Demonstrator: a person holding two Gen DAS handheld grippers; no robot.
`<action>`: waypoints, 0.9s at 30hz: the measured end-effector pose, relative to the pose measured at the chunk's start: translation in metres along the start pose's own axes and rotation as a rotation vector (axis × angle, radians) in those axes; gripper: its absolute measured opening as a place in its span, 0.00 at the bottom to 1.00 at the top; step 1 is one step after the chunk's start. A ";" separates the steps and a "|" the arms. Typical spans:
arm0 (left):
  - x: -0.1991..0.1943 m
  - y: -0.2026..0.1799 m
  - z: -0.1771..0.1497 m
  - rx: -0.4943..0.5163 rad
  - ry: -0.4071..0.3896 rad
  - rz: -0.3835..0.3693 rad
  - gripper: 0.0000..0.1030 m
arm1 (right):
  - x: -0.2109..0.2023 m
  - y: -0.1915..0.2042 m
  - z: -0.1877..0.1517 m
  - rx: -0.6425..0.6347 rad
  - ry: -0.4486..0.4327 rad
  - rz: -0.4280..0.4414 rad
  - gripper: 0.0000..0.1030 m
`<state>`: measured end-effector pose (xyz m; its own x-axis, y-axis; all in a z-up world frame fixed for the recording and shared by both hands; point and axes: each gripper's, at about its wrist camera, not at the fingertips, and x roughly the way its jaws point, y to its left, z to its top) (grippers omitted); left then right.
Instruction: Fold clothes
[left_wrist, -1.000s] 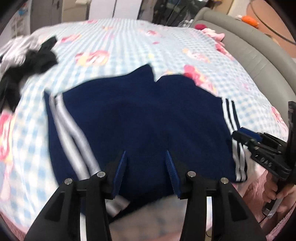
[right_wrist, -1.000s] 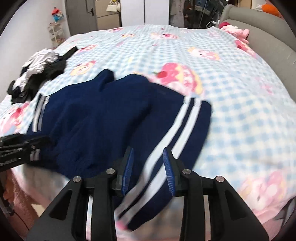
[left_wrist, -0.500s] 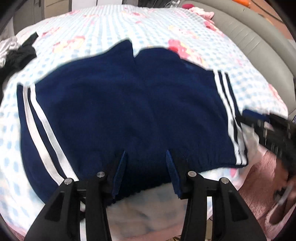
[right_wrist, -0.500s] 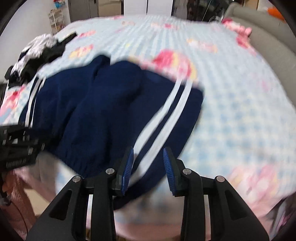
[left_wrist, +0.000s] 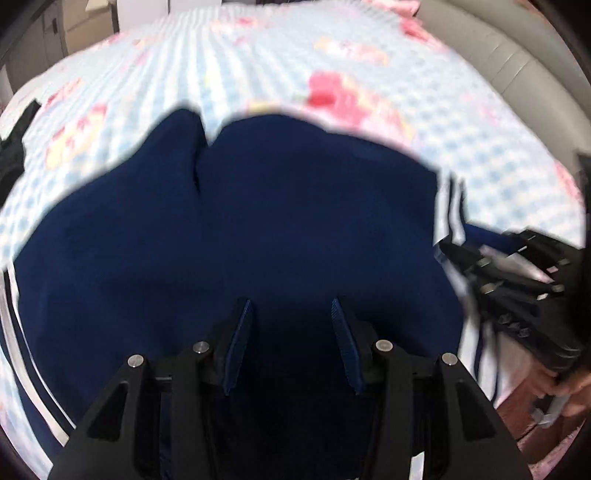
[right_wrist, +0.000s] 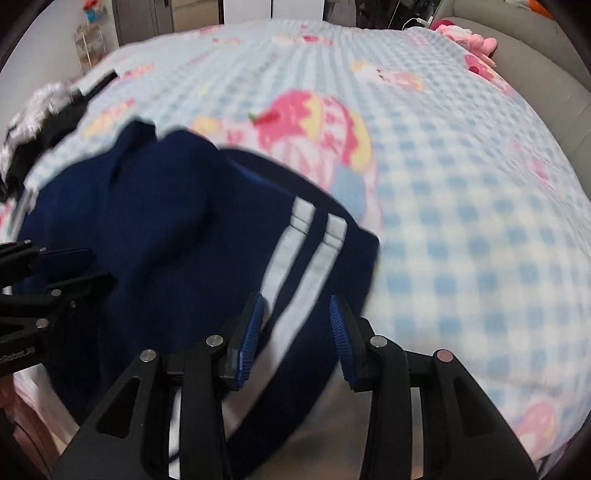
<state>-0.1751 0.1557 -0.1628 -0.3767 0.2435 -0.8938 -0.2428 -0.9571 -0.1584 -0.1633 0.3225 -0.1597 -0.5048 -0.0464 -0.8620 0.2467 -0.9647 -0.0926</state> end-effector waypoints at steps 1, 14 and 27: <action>-0.002 0.002 -0.001 -0.012 -0.010 -0.011 0.46 | -0.002 0.000 -0.002 -0.008 -0.008 -0.012 0.39; -0.012 0.013 0.055 -0.155 -0.158 0.019 0.53 | -0.025 -0.032 0.002 0.158 -0.122 0.032 0.52; 0.018 -0.015 0.048 -0.086 -0.076 -0.053 0.46 | 0.001 -0.048 0.004 0.184 -0.044 0.077 0.49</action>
<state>-0.2215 0.1817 -0.1557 -0.4328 0.3020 -0.8494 -0.1878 -0.9517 -0.2427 -0.1790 0.3677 -0.1543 -0.5268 -0.1292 -0.8401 0.1327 -0.9888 0.0688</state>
